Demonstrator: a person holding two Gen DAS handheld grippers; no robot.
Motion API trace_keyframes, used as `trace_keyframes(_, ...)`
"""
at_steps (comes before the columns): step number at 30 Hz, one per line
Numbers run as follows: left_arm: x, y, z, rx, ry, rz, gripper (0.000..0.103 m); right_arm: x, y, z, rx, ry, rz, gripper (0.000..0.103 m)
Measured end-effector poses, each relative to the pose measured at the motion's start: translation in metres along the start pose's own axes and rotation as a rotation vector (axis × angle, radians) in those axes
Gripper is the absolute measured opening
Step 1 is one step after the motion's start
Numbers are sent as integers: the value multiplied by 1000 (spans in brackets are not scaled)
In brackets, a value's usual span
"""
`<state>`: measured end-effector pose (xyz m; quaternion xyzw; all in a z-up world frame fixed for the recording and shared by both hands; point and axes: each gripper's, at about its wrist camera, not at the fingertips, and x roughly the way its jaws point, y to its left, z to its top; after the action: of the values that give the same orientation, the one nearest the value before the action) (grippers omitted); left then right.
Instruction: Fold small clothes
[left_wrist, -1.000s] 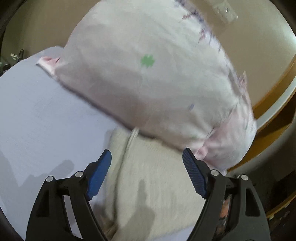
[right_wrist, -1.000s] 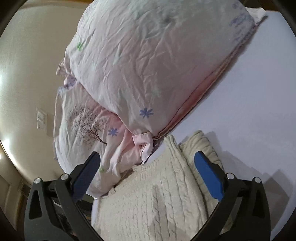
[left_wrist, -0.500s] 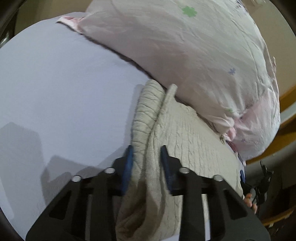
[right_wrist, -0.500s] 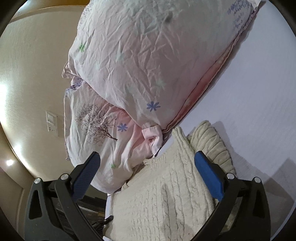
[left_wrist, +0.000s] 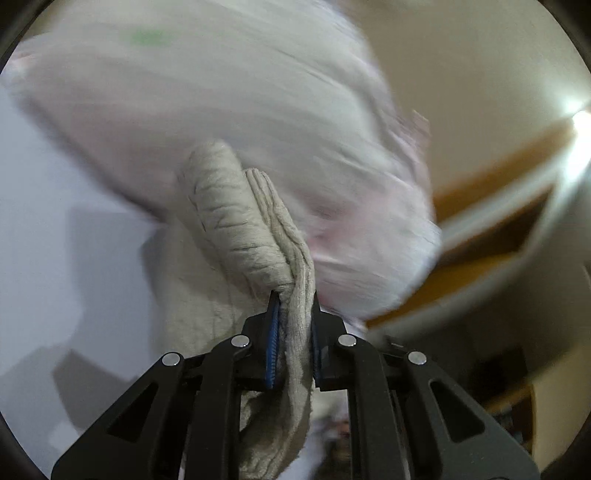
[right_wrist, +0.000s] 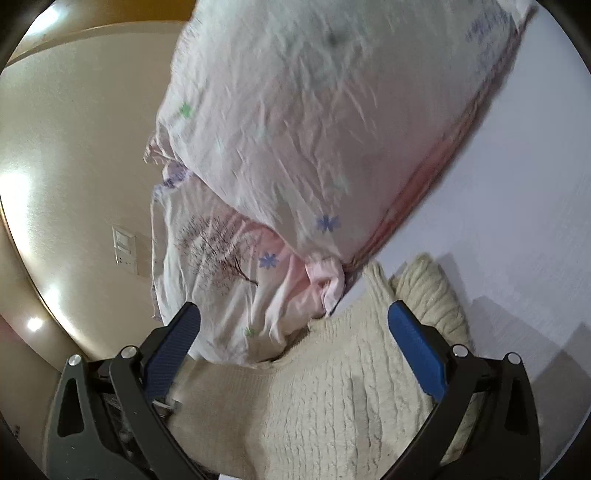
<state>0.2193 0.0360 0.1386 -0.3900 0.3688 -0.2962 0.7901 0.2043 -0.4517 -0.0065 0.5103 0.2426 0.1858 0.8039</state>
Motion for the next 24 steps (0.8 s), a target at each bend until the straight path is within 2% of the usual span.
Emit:
trace_keyframes(2,53,-38,-15,23,75,-99,14,-14,6,8,-51,-53,-28,101)
trace_keyframes(4,110,-59,-37,25,165,-147,14,-26,7,17,-97,-91,-71,101)
trace_keyframes(6,170,-66,-61,-35,307,-195,16,-36,4,26,-113,-119,-121,101)
trace_keyframes(7,203,-63,-75,-110,413,-239,18,-42,-1,30,-100,-125,-126,101)
trace_keyframes(8,221,-59,-85,-175,480,-290,19,-46,-8,35,-71,-120,-118,101)
trace_keyframes(9,227,-57,-89,-201,505,-324,19,-48,-13,38,-48,-112,-109,101)
trace_keyframes(10,225,-56,-91,-204,506,-395,19,-50,-20,42,-14,-92,-93,101)
trace_keyframes(11,212,-57,-86,-173,475,-425,19,-49,-25,46,17,-60,-85,101)
trace_keyframes(12,192,-55,-79,-134,415,-407,21,-47,-28,47,33,-32,-87,101)
trace_keyframes(13,175,-52,-72,-102,363,-379,35,-40,-31,48,50,31,-104,101)
trace_keyframes(14,152,-47,-64,-54,293,-298,56,-34,-31,47,49,67,-122,101)
trace_keyframes(15,135,-43,-58,-14,245,-211,61,-27,-30,44,34,114,-162,101)
trace_keyframes(16,116,-38,-54,56,184,-68,62,-16,-27,41,2,174,-239,101)
trace_keyframes(17,107,-34,-53,95,162,12,62,-9,-25,37,-20,208,-283,101)
trace_keyframes(20,101,-14,-56,142,184,213,67,12,-23,26,-59,301,-336,101)
trace_keyframes(23,113,0,-71,172,251,322,67,25,-20,16,-116,344,-379,98)
trace_keyframes(24,117,2,-75,178,271,337,67,25,-17,14,-140,338,-390,87)
